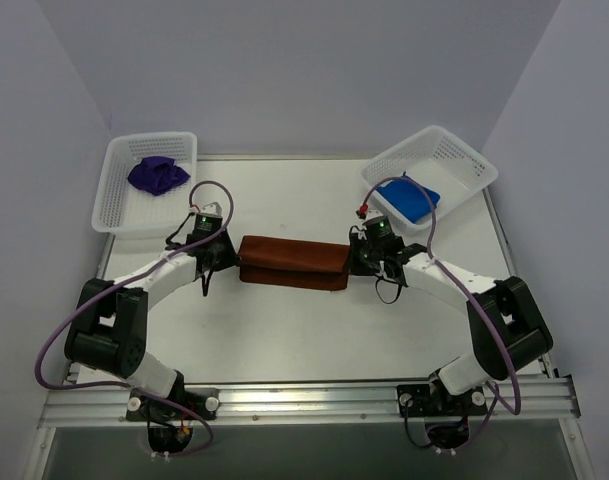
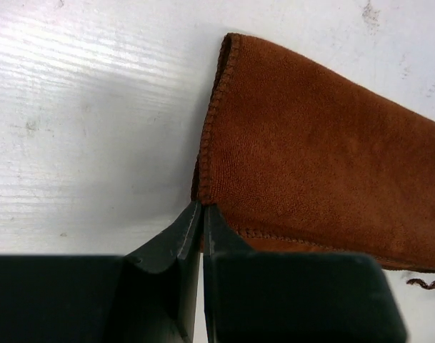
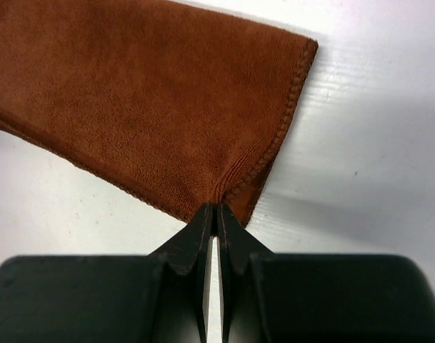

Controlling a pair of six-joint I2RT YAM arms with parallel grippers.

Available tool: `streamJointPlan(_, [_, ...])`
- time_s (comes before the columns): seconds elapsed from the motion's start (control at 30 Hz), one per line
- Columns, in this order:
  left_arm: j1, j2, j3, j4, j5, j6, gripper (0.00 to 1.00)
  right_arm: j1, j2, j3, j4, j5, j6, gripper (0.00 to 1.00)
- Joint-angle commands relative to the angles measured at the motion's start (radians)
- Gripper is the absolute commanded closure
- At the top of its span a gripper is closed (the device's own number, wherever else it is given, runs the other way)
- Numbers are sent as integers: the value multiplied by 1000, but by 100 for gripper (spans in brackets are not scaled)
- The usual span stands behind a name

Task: Fold and stack the towels
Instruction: Fold the towel

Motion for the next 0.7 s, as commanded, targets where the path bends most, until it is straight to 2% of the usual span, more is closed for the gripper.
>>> streamJointPlan(0.0, [9,-37,0,-14,4,-3,98,4,-47,-27,8,35,25,100])
streamJointPlan(0.5, [7,-23,-37,-88,15,-13,98,24,-23,-128,80,-11,72,98])
streamJointPlan(0.57, [3,-32,-43,-105,15,-8,86,27,-12,-139,88,-11,78,96])
streamJointPlan(0.6, [0,-38,-46,-113,7,-5,84,30,-5,-143,90,-9,83,95])
streamJointPlan(0.63, [-4,-52,-48,-123,-12,-2,78,30,0,-149,96,-9,85,95])
streamJointPlan(0.67, [-5,-60,-49,-151,-25,0,75,33,0,-154,96,-11,89,91])
